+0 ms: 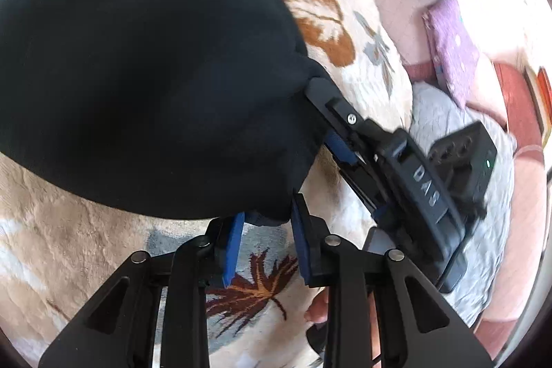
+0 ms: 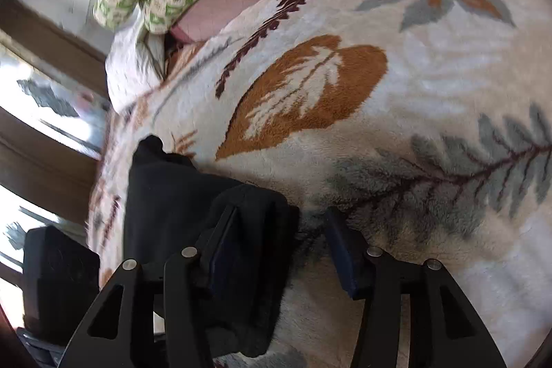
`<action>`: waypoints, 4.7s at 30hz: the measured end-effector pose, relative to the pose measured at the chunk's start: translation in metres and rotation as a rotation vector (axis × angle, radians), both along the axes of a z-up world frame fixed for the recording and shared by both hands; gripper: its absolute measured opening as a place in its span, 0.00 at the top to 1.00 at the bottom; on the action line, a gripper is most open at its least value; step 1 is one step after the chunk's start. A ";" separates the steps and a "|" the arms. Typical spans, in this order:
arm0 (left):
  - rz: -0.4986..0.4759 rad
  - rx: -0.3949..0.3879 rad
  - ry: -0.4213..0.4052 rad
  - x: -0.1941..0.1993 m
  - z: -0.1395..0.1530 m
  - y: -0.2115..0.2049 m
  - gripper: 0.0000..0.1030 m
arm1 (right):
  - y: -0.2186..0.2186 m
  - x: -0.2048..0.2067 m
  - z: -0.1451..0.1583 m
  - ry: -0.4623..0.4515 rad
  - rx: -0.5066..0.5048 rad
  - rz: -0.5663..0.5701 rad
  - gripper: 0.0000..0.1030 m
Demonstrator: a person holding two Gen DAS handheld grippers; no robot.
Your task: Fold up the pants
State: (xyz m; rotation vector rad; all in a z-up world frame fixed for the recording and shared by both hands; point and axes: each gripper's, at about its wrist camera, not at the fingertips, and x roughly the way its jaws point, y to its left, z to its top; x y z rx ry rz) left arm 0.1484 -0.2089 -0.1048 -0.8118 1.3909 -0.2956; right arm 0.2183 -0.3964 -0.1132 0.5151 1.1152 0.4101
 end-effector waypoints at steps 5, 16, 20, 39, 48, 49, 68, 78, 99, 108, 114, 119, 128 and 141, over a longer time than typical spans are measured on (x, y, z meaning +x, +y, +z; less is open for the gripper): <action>-0.136 -0.023 0.032 -0.016 0.020 0.009 0.76 | -0.005 -0.015 0.022 -0.004 0.046 -0.033 0.46; -0.345 0.368 -0.321 -0.018 0.107 0.114 0.45 | -0.017 -0.079 0.062 -0.019 0.108 -0.139 0.31; -0.398 0.406 -0.273 0.013 0.086 0.125 0.45 | 0.003 -0.073 0.046 0.000 0.116 -0.129 0.31; -0.429 0.161 -0.088 0.078 0.012 0.136 0.45 | 0.012 -0.050 -0.006 0.046 0.145 -0.058 0.55; -0.462 0.142 -0.091 0.085 0.006 0.117 0.46 | 0.011 -0.043 -0.018 0.056 0.183 -0.002 0.62; -0.457 0.147 -0.102 0.084 0.007 0.119 0.48 | 0.013 -0.044 -0.017 0.048 0.166 0.006 0.62; -0.306 0.129 -0.186 0.061 0.071 0.209 0.83 | 0.089 -0.067 0.043 -0.067 0.203 0.002 0.70; -0.290 0.269 -0.139 0.058 0.040 0.285 0.82 | 0.187 -0.044 0.021 -0.018 0.233 0.076 0.70; -0.248 0.570 -0.310 0.000 0.053 0.319 0.48 | 0.171 -0.103 0.024 -0.050 0.041 -0.128 0.41; -0.049 0.719 -0.406 -0.092 0.065 0.301 0.44 | 0.240 -0.193 0.097 -0.231 -0.390 -0.250 0.00; 0.023 0.829 -0.406 -0.119 0.052 0.302 0.44 | 0.267 -0.223 0.087 -0.250 -0.450 -0.235 0.00; 0.058 0.912 -0.457 -0.141 0.058 0.298 0.44 | 0.284 -0.242 0.089 -0.319 -0.515 -0.229 0.00; 0.083 0.916 -0.453 -0.151 0.061 0.293 0.44 | 0.286 -0.258 0.102 -0.381 -0.599 -0.255 0.00; 0.003 0.883 -0.575 -0.165 0.075 0.269 0.44 | 0.269 -0.263 0.096 -0.358 -0.568 -0.287 0.00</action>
